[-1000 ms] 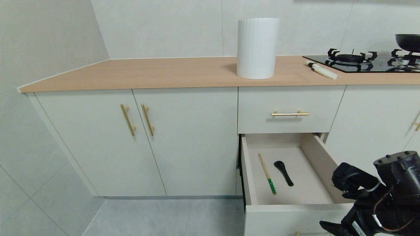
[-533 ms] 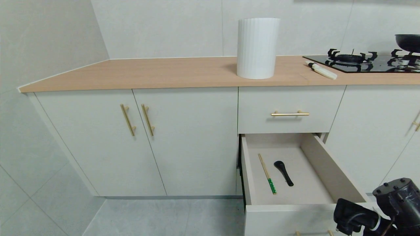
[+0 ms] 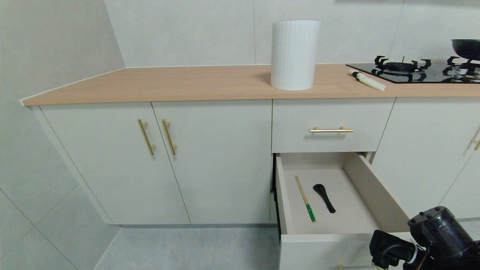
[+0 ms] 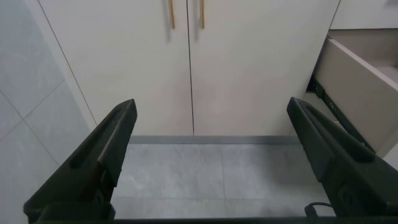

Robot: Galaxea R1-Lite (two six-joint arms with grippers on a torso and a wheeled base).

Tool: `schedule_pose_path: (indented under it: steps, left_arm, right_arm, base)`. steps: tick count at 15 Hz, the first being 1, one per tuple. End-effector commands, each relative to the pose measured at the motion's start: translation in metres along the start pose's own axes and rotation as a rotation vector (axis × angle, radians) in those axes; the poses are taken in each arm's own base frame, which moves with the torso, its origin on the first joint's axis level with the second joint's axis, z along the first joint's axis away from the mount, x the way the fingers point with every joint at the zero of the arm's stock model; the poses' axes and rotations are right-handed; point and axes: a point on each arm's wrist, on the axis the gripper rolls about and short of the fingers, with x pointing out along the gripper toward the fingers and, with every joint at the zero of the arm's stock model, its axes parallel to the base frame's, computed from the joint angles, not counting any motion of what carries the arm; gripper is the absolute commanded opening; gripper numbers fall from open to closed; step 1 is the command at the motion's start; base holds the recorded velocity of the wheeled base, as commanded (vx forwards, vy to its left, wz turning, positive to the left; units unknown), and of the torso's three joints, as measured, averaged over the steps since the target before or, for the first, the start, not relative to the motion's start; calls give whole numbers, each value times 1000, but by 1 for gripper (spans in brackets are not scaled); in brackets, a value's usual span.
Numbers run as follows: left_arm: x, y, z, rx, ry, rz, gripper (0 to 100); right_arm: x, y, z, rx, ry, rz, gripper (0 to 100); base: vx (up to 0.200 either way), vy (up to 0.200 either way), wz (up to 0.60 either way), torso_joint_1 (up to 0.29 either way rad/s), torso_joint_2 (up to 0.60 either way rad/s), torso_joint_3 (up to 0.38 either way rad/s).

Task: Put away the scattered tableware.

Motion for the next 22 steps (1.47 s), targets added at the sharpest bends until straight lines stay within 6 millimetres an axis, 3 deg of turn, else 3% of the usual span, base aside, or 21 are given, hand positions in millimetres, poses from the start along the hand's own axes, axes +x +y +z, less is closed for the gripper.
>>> schedule_pose_path:
  steps: [1,14,22]
  left_arm:
    - [0,0,0,0,0,0,100]
    - [0,0,0,0,0,0,100]
    - [0,0,0,0,0,0,100]
  right_arm:
    - [13,0,2,32,29,9,100]
    - [37,-12,27,244,6,-71,100]
    - [86,-28,40,420,-85,-188,100]
  base:
    - [0,0,0,0,0,0]
    - [0,0,0,0,0,0]
    - [0,0,0,0,0,0]
